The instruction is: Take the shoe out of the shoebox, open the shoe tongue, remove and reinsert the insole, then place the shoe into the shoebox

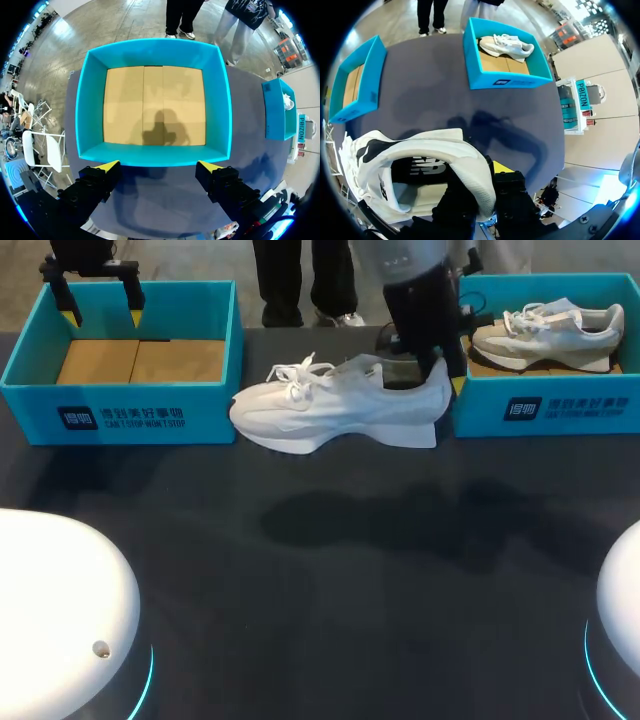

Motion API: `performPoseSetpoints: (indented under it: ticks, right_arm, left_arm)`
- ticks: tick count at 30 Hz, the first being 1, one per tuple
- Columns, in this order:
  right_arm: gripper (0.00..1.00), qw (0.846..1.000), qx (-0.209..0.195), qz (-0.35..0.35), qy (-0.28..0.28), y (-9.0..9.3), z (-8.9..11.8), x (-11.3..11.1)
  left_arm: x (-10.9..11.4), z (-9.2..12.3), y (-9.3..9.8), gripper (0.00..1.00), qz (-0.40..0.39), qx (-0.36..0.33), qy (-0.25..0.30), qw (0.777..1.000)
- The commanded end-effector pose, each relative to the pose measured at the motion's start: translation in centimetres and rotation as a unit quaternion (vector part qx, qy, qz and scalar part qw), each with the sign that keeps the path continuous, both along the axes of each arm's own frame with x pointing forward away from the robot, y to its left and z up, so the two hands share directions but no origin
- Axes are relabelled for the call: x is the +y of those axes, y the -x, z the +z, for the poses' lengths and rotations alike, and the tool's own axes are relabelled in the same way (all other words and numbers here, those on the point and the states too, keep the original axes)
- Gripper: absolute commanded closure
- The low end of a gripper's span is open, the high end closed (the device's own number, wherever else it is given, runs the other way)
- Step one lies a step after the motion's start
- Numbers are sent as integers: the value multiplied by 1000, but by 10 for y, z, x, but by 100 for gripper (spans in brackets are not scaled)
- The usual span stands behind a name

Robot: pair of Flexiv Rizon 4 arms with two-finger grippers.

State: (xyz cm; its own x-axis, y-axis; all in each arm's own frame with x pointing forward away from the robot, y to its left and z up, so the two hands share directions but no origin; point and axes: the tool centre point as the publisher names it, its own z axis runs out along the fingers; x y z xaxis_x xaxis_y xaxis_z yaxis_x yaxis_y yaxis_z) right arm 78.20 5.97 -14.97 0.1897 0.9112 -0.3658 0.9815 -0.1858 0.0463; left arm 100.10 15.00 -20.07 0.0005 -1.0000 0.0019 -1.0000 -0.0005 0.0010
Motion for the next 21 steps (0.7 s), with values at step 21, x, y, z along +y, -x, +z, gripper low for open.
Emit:
performPoseSetpoints:
  ticks: [21]
  right_arm:
    - [100, 999, 2, 35, 6, 4, -87, 20]
  left_arm:
    - [0, 0, 0, 0, 0, 0, -1, 1000]
